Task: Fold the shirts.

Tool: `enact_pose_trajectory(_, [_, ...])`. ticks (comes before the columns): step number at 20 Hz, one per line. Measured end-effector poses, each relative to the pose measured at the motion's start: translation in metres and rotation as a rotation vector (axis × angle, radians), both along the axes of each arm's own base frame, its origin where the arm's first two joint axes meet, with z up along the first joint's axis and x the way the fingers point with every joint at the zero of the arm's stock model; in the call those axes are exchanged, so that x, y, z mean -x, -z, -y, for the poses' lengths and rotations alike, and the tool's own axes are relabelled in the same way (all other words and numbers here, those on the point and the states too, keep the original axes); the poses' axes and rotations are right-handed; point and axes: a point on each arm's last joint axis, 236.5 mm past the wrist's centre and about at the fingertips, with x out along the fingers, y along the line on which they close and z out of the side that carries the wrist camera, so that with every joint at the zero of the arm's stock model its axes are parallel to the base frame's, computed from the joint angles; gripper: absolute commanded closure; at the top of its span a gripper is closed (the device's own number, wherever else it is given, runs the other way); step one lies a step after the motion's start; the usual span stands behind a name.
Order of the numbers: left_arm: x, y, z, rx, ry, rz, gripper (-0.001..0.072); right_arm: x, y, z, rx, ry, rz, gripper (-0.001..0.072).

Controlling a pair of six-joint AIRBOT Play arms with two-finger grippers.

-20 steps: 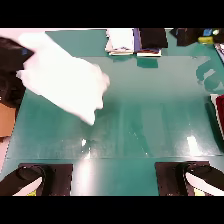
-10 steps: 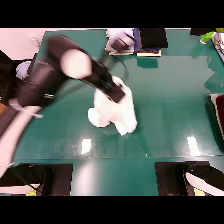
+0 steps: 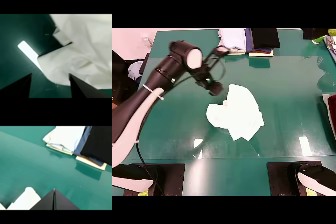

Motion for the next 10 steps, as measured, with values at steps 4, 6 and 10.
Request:
enact_pose_trajectory(4, [0.012, 0.062, -0.042, -0.018, -0.122, -0.188, 0.0164, 0.000, 0.001, 0.000, 0.003, 0.001, -0.005, 0.0694])
enact_pose_trajectory(6, [0.024, 0.093, -0.046, 0.000, -0.161, -0.254, 0.0164, -0.001, 0.006, 0.000, 0.005, 0.001, -0.016, 0.0693])
enact_pose_trajectory(10, [0.042, 0.130, -0.032, 0.096, -0.224, -0.336, 0.0165, -0.005, 0.026, -0.001, 0.004, 0.008, -0.066, 0.0694])
